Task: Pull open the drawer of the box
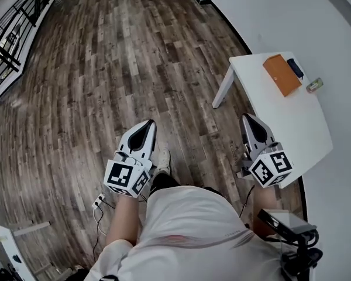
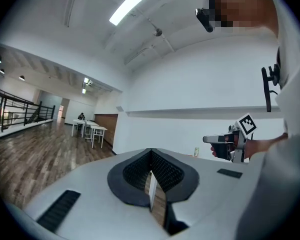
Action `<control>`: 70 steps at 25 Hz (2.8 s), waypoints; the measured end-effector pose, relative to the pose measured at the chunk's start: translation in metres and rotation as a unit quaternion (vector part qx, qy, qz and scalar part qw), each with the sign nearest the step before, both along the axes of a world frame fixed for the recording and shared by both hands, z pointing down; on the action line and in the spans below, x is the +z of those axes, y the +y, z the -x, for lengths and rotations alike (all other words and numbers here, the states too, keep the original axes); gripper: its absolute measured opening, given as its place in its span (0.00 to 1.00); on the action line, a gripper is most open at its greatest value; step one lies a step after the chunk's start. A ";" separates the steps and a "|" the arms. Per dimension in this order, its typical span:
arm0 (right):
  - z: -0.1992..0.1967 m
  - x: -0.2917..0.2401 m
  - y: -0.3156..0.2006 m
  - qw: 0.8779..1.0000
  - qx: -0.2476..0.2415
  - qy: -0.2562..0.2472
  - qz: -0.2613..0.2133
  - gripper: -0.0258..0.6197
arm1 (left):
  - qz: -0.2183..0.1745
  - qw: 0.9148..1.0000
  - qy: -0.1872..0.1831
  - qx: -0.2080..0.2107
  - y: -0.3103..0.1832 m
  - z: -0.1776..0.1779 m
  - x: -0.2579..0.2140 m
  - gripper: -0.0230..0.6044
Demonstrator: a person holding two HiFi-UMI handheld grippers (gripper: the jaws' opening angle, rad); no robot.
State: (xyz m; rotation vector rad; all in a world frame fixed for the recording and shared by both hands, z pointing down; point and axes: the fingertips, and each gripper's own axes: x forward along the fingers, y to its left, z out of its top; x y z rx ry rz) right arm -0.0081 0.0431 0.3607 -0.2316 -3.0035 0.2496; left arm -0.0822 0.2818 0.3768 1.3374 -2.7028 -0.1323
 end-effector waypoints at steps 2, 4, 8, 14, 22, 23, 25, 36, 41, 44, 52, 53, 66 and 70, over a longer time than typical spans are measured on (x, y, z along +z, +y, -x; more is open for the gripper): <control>0.033 0.000 -0.006 1.000 0.017 -0.001 -0.001 0.04 | 0.000 1.000 -0.006 0.015 -0.009 0.042 -0.002 0.05; 0.066 -0.003 -0.012 0.999 0.038 -0.001 -0.004 0.04 | 0.000 0.999 -0.010 0.037 -0.019 0.083 -0.005 0.05; 0.118 -0.014 -0.018 0.995 0.095 0.002 -0.014 0.04 | -0.002 0.995 -0.007 0.097 -0.037 0.155 -0.011 0.05; 0.152 -0.006 -0.052 0.982 0.185 0.008 -0.019 0.04 | 0.005 0.986 -0.001 0.168 -0.085 0.235 -0.004 0.05; 0.139 0.012 -0.123 0.954 0.297 0.035 -0.015 0.04 | 0.005 0.964 0.012 0.265 -0.187 0.272 0.011 0.05; 0.138 0.014 -0.130 0.950 0.309 0.036 -0.012 0.04 | 0.005 0.961 0.014 0.275 -0.197 0.275 0.012 0.05; 0.139 0.018 -0.151 0.943 0.332 0.032 -0.002 0.04 | 0.008 0.955 0.014 0.295 -0.222 0.280 0.014 0.05; 0.131 0.033 -0.299 0.911 0.412 0.028 0.013 0.04 | 0.024 0.921 0.008 0.388 -0.410 0.289 0.012 0.05; 0.125 0.032 -0.361 0.902 0.430 0.030 0.013 0.04 | 0.025 0.909 0.013 0.417 -0.482 0.278 0.014 0.05; 0.122 0.038 -0.387 0.895 0.445 0.035 0.019 0.04 | 0.031 0.897 0.015 0.441 -0.519 0.270 0.018 0.05; 0.100 0.064 -0.401 0.850 0.521 0.071 0.036 0.04 | 0.049 0.848 0.034 0.526 -0.592 0.262 0.041 0.05; 0.099 0.066 -0.401 0.843 0.531 0.076 0.036 0.04 | 0.050 0.840 0.031 0.540 -0.600 0.261 0.043 0.05; 0.131 0.105 -0.417 0.813 0.568 0.104 0.073 0.04 | 0.076 0.801 0.048 0.592 -0.647 0.281 0.065 0.05; 0.145 0.131 -0.431 0.822 0.549 0.127 0.078 0.04 | 0.086 0.806 0.054 0.584 -0.641 0.286 0.072 0.05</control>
